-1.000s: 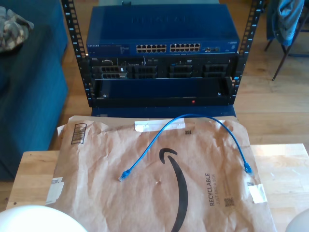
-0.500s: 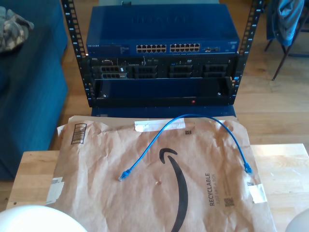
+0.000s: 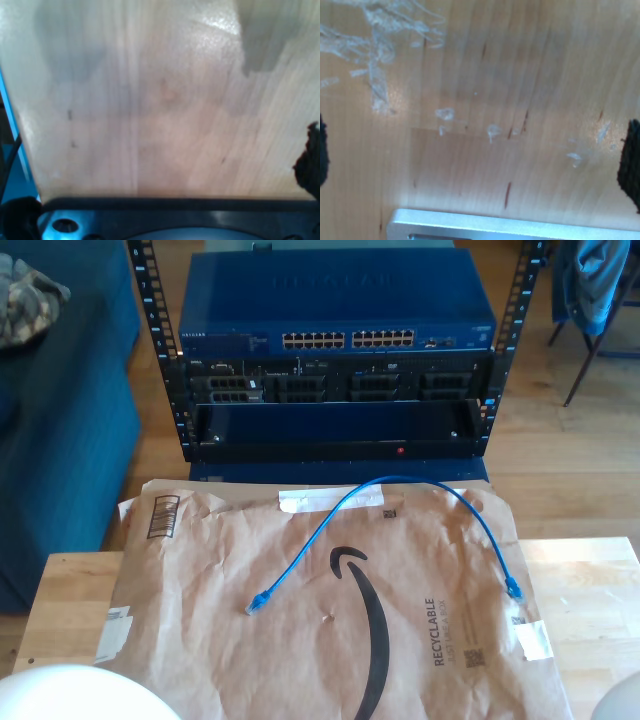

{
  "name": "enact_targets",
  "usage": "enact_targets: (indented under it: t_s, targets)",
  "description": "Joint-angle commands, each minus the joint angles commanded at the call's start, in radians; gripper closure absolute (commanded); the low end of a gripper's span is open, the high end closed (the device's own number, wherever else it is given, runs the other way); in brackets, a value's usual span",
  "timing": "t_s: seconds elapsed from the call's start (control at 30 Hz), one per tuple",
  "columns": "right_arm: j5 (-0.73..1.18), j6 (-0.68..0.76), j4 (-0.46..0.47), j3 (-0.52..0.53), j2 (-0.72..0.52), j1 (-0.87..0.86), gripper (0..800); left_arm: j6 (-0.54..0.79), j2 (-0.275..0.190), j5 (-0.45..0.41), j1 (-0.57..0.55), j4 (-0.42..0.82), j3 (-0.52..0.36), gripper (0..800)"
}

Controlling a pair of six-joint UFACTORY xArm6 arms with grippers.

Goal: Grab the cable and plug it in

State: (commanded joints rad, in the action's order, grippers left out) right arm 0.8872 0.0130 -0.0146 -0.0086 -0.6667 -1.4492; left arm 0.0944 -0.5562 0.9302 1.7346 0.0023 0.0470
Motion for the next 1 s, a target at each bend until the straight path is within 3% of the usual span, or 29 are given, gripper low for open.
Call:
enact_targets:
  t_s: [0.4,0.53,0.63,0.8,1.0]
  targets:
    - [0.002,0.005,0.0,-0.012,-0.006,-0.002,2,-0.003,0.002,0.011,-0.002,0.002,0.002,0]
    - [0.021,0.046,-0.002,-0.028,-0.17,0.002,0,-0.002,-0.006,0.032,0.0,0.008,0.028,0]
    - [0.023,0.101,-0.006,-0.035,-0.255,0.002,0,-0.003,-0.029,0.158,0.002,0.009,0.091,0]
    - [0.066,0.129,-0.008,-0.109,-0.278,0.035,1,-0.032,-0.035,0.407,-0.008,0.009,0.247,0]
    - [0.058,0.29,-0.008,-0.155,-0.265,0.146,1,-0.161,-0.034,0.445,-0.117,0.008,0.308,0]
